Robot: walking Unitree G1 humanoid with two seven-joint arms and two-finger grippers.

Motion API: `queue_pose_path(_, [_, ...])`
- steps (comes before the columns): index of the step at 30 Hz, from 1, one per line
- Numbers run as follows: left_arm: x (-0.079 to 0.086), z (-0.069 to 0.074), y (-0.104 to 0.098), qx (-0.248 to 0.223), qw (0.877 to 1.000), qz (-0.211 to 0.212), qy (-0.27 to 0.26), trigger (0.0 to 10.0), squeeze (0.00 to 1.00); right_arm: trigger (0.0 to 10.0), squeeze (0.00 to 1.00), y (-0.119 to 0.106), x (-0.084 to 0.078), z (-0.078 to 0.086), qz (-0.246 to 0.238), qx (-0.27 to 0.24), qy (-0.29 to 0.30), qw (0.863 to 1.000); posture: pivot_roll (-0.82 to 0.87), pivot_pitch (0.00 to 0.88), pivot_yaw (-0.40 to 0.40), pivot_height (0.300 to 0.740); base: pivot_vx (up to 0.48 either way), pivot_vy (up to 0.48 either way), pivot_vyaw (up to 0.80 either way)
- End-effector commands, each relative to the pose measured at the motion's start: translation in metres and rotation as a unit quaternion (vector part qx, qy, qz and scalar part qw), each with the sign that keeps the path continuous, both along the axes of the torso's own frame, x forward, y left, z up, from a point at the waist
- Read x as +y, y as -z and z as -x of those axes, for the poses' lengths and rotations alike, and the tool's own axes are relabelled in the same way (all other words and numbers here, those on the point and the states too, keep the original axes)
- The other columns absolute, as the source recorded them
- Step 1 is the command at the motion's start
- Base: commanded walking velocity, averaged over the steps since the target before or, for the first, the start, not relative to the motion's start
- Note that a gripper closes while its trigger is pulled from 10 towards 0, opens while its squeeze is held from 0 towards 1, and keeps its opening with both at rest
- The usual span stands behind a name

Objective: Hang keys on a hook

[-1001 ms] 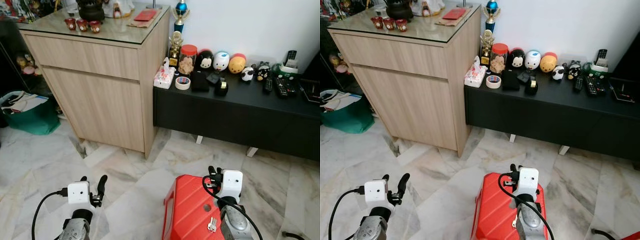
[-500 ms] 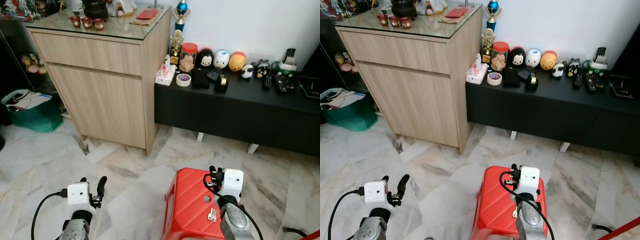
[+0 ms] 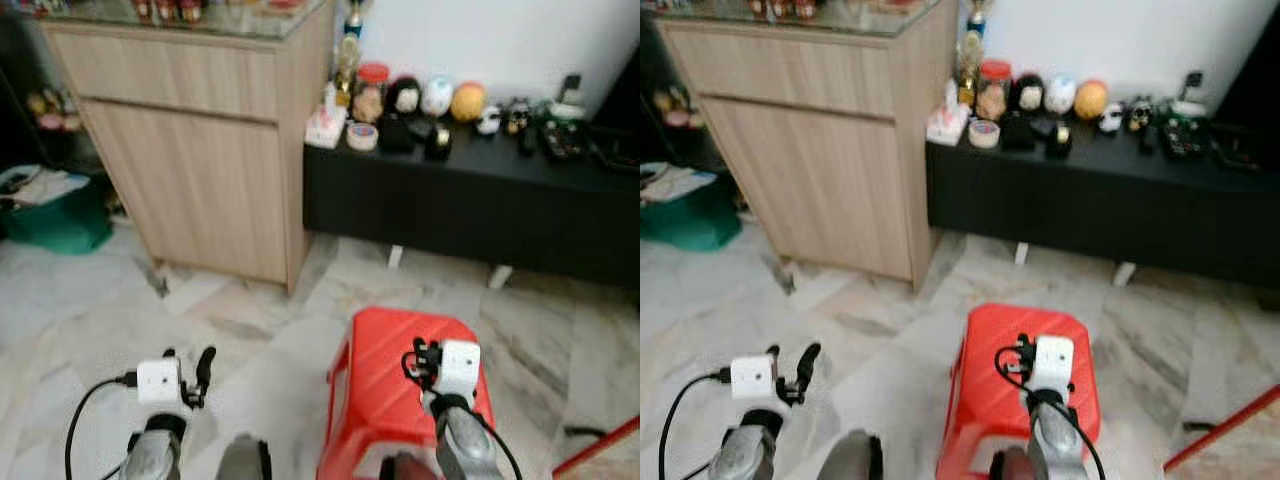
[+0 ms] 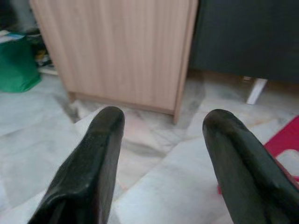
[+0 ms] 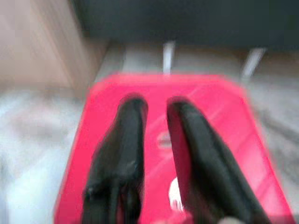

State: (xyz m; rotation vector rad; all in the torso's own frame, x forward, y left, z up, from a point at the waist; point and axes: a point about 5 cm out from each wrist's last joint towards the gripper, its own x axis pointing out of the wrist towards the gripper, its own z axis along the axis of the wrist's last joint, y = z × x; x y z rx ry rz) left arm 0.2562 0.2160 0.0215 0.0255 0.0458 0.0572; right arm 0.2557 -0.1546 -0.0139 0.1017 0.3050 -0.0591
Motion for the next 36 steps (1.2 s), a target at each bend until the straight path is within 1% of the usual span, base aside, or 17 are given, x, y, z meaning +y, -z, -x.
queue_pose_path(1, [0.004, 0.009, 0.008, 0.021, 1.000, -0.003, -0.007, 10.0, 0.00, 10.0, 0.00, -0.005, 0.003, -0.007, -0.002, -0.006, -0.006, 1.000, 0.09, 0.079, -0.040, 0.631, 0.000, 0.000, 0.00])
queue_pose_path(2, [0.001, 0.008, 0.007, 0.021, 1.000, -0.012, 0.004, 10.0, 0.00, 10.0, 0.00, -0.004, 0.003, -0.007, -0.001, -0.004, -0.007, 1.000, 0.09, 0.079, -0.040, 0.631, 0.000, 0.000, 0.00])
queue_pose_path(4, [-0.002, 0.007, 0.006, 0.019, 1.000, -0.016, 0.014, 10.0, 0.00, 10.0, 0.00, -0.003, 0.003, -0.006, -0.001, -0.002, -0.008, 1.000, 0.09, 0.079, -0.040, 0.631, 0.000, 0.000, 0.00])
queue_pose_path(8, [-0.003, 0.003, 0.003, 0.015, 1.000, -0.011, 0.003, 10.0, 0.00, 10.0, 0.00, -0.002, 0.002, -0.006, -0.002, 0.001, -0.009, 1.000, 0.09, 0.086, -0.040, 0.631, 0.000, 0.000, 0.00])
queue_pose_path(9, [-0.001, 0.002, 0.003, 0.014, 1.000, 0.002, -0.009, 10.0, 0.00, 10.0, 0.00, -0.002, 0.002, -0.006, -0.002, 0.002, -0.009, 1.000, 0.09, 0.084, -0.039, 0.631, 0.000, 0.000, 0.00])
queue_pose_path(10, [0.003, 0.000, 0.002, 0.012, 0.999, 0.026, -0.027, 10.0, 0.00, 10.0, 0.00, -0.001, 0.002, -0.006, -0.002, 0.003, -0.009, 1.000, 0.09, 0.081, -0.037, 0.631, 0.000, 0.000, 0.00])
queue_pose_path(11, [0.004, 0.000, 0.001, 0.011, 0.999, 0.031, -0.030, 10.0, 0.00, 10.0, 0.00, -0.001, 0.002, -0.006, -0.002, 0.003, -0.008, 1.000, 0.09, 0.081, -0.037, 0.631, 0.000, 0.000, 0.00])
queue_pose_path(19, [0.002, 0.001, 0.001, 0.011, 0.999, 0.038, -0.018, 10.0, 0.00, 10.0, 0.00, -0.001, -0.004, -0.008, 0.001, 0.005, 0.013, 1.000, 0.09, 0.070, -0.034, 0.631, 0.000, 0.000, 0.00])
queue_pose_path(21, [0.001, 0.002, 0.002, 0.011, 0.999, 0.038, -0.010, 10.0, 0.00, 10.0, 0.00, -0.002, -0.012, -0.010, 0.020, 0.015, 0.039, 0.999, 0.09, 0.057, -0.036, 0.631, 0.000, 0.000, 0.00])
queue_pose_path(22, [0.001, 0.002, 0.002, 0.011, 0.999, 0.037, -0.008, 10.0, 0.00, 10.0, 0.00, -0.002, -0.013, -0.010, 0.023, 0.018, 0.042, 0.999, 0.09, 0.057, -0.036, 0.631, 0.000, 0.000, 0.00])
queue_pose_path(23, [0.000, 0.003, 0.003, 0.013, 0.999, 0.037, -0.005, 10.0, 0.00, 10.0, 0.00, -0.003, -0.014, -0.011, 0.017, 0.014, 0.047, 0.999, 0.09, 0.055, -0.036, 0.616, 0.000, 0.000, 0.00])
queue_pose_path(26, [-0.001, 0.006, 0.006, 0.019, 0.999, 0.037, -0.005, 10.0, 0.00, 10.0, 0.00, -0.005, -0.014, -0.012, 0.028, 0.003, 0.044, 0.999, 0.09, 0.051, -0.036, 0.591, 0.000, 0.000, 0.00])
queue_pose_path(28, [-0.001, 0.006, 0.006, 0.020, 0.999, 0.038, -0.006, 10.0, 0.00, 10.0, 0.00, -0.008, -0.014, -0.014, 0.020, -0.007, 0.047, 0.999, 0.09, 0.046, -0.038, 0.591, 0.000, 0.000, 0.00])
queue_pose_path(36, [-0.009, 0.009, 0.011, 0.030, 0.998, 0.051, 0.010, 10.0, 0.00, 10.0, 0.00, -0.009, -0.011, -0.017, 0.018, -0.005, 0.046, 0.999, 0.09, 0.034, -0.041, 0.591, 0.000, 0.000, 0.00])
